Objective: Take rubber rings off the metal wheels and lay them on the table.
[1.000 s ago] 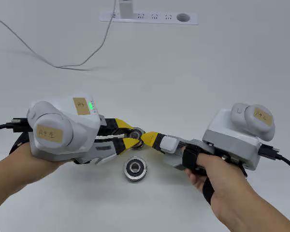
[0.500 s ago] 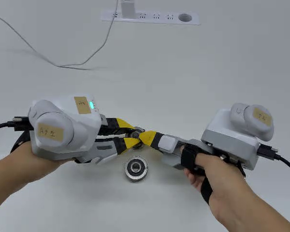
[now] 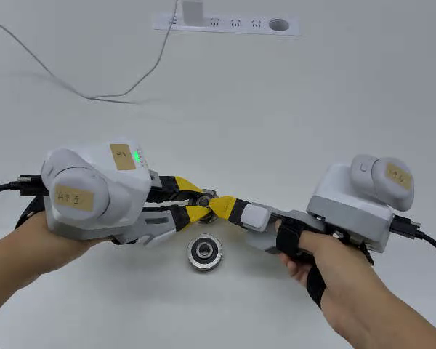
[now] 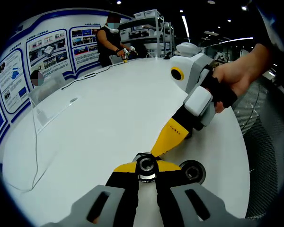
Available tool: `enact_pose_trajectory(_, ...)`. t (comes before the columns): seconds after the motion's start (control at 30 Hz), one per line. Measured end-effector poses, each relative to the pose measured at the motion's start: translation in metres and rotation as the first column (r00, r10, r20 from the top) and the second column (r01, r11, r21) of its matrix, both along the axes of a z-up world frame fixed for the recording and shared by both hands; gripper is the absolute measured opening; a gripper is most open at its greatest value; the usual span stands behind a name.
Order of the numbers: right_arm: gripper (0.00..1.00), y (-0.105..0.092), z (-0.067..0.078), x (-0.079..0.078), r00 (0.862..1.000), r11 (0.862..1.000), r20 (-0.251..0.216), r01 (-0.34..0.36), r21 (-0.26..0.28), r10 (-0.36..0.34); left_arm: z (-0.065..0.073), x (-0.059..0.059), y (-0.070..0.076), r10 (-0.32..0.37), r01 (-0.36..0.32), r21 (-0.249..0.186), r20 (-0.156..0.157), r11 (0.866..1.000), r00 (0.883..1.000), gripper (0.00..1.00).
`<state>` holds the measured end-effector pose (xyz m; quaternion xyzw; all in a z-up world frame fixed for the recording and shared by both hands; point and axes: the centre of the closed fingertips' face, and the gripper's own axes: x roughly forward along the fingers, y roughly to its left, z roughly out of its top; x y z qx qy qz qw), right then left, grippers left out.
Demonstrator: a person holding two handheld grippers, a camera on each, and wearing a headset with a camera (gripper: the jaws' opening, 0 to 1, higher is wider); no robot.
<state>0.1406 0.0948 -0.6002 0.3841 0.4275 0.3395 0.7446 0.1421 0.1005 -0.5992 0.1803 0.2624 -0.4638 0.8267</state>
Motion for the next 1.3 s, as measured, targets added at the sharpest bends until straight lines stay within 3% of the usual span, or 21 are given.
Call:
enact_pose_trajectory(0.37, 0.0, 0.0005, 0.0028, -0.0018, 0.996, 0.998, 0.052, -0.07, 0.002, 0.07, 0.0004, -0.0019, 0.0001, -0.006, 0.006, -0.001, -0.003, 1.0, 1.0, 0.13)
enact_pose_trajectory(0.7, 0.0, 0.0001, 0.0067, -0.0061, 0.979, 0.987, 0.125, -0.159, -0.016, 0.159, -0.0002, -0.0028, -0.001, -0.016, 0.016, -0.006, -0.002, 1.0, 1.0, 0.13)
enact_pose_trajectory(0.9, 0.0, 0.0015, 0.0082, -0.0088, 0.977, 0.985, 0.125, -0.17, -0.012, 0.171, -0.0005, -0.0023, -0.0008, -0.019, 0.019, -0.003, 0.001, 1.0, 1.0, 0.13)
enact_pose_trajectory(1.1, 0.0, 0.0002, 0.0076, -0.0083, 0.986, 0.99, 0.095, -0.14, -0.006, 0.139, -0.0018, -0.0018, -0.0003, -0.029, 0.029, 0.012, 0.026, 1.0, 0.999, 0.13)
enact_pose_trajectory(1.3, 0.01, 0.0019, 0.0053, -0.0059, 0.991, 0.994, 0.076, -0.108, -0.024, 0.109, -0.0026, -0.0002, 0.001, -0.019, 0.019, 0.012, 0.024, 1.0, 1.0, 0.13)
